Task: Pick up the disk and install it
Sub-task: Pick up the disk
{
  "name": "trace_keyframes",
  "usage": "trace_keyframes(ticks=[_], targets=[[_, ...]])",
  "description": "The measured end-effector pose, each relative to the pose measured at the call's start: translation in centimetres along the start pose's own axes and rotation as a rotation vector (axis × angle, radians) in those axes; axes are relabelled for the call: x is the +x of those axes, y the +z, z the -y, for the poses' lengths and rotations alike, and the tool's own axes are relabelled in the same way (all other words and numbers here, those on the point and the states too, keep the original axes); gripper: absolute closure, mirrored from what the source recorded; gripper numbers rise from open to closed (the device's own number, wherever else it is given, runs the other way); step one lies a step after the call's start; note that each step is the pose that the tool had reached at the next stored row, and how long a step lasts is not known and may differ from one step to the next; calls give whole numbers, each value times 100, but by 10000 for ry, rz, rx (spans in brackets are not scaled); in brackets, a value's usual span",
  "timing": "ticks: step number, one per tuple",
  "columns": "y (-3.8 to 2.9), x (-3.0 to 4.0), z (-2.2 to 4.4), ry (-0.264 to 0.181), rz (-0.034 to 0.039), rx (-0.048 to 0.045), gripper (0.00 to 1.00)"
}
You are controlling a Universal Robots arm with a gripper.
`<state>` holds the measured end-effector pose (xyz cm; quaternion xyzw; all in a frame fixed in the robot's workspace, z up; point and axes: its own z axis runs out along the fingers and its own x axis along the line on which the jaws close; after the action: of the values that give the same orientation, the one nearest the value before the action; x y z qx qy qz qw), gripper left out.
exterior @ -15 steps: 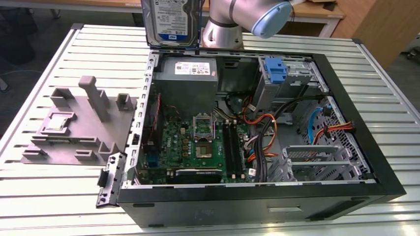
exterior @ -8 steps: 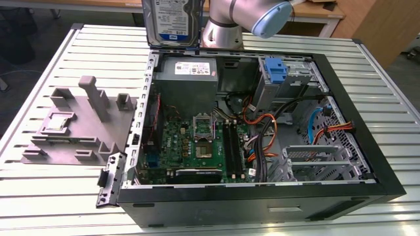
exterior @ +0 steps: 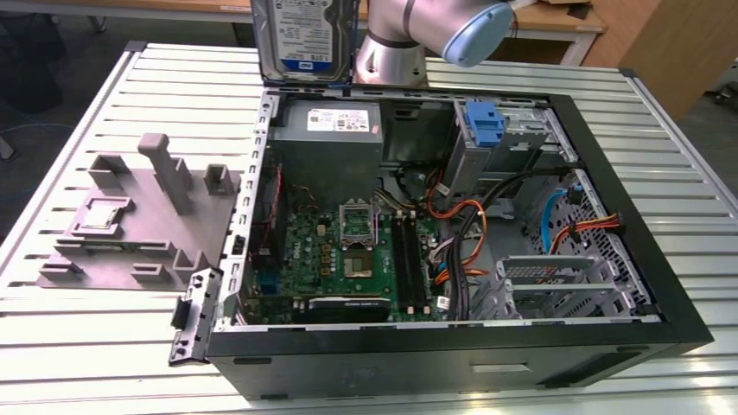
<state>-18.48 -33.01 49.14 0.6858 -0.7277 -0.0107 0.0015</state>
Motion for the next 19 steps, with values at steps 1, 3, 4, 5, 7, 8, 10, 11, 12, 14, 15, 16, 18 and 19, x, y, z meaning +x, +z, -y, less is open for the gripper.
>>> trace_keyframes(ticks=[1,3,4,5,7,8,10,11,12,14,15,16,18,19], targets=[[0,0,2,0,0,0,64],[0,0,6,0,0,0,64],[0,-1,8,0,0,-1,64],[-1,-1,10,0,-1,-1,64],[0,-1,14,0,0,0,64],[0,-1,17,0,0,0,64],[-1,-1,21,0,0,0,64],[-1,-1,23,0,0,0,64],[-1,-1,25,0,0,0,64],[-1,-2,29,0,0,0,64],[-1,-2,31,0,0,0,64],[-1,-2,33,0,0,0,64],[-1,-2,37,0,0,0,64],[-1,-2,39,0,0,-1,64]])
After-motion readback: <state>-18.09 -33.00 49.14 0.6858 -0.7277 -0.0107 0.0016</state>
